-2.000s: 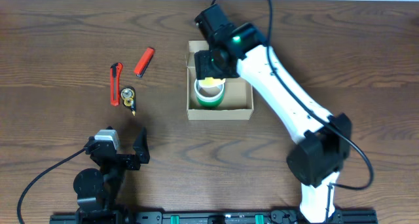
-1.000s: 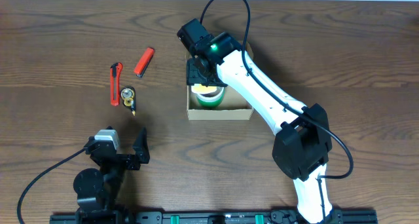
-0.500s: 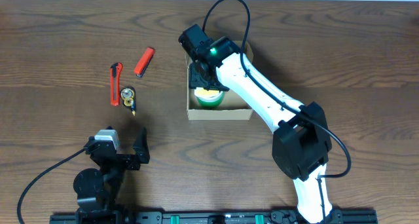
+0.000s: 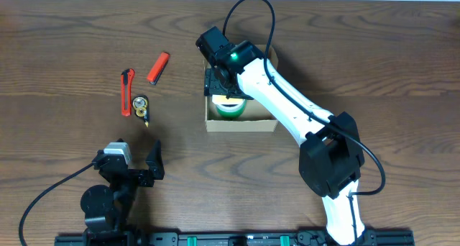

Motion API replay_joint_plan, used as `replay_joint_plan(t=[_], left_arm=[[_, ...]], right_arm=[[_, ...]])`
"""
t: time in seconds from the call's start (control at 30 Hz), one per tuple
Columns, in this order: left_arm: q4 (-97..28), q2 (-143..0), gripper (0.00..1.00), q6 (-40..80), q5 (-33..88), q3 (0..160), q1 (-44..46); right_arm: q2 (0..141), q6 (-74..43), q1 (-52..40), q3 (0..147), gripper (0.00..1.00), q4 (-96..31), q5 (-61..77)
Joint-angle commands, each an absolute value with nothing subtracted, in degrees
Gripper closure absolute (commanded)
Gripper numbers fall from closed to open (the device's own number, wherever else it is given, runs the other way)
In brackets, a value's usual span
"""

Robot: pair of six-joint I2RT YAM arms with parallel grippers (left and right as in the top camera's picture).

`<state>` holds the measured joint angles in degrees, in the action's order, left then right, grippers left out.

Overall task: Pack container
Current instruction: 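Carry the yellow notepad into the box and lay it on the tapes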

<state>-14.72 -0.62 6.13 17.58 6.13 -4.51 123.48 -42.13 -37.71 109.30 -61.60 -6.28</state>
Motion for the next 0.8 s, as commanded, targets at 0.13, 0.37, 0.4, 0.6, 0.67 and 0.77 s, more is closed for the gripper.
replay_joint_plan(t=[0.13, 0.37, 0.4, 0.6, 0.67, 0.77], left_arm=[[-14.9, -0.27, 0.05, 5.54, 16.97, 4.71, -4.84], [-14.9, -0.27, 0.05, 5.54, 16.97, 4.71, -4.84], [-14.9, -0.27, 0.05, 5.54, 16.97, 4.71, -4.84], [-14.9, -0.27, 0.05, 5.54, 16.97, 4.71, -4.84], [-14.9, -0.27, 0.05, 5.54, 16.97, 4.71, -4.84], [-14.9, -0.25, 0.05, 5.54, 16.97, 4.71, -4.84]], right_arm=[[123.92, -42.81, -37.47, 108.99, 0.08, -61.47, -7.55], [123.46, -42.76, -37.47, 109.21, 0.01, -62.48, -7.51], [122.93, -42.63, -37.47, 109.47, 0.01, -63.2, -7.51], [115.39, -36.16, -37.43, 110.3, 0.01, -65.54, -7.49], [112.33, -33.21, -37.3, 110.3, 0.01, -67.29, -7.51], [107.46, -29.26, -36.34, 110.3, 0.01, -71.35, -7.01]])
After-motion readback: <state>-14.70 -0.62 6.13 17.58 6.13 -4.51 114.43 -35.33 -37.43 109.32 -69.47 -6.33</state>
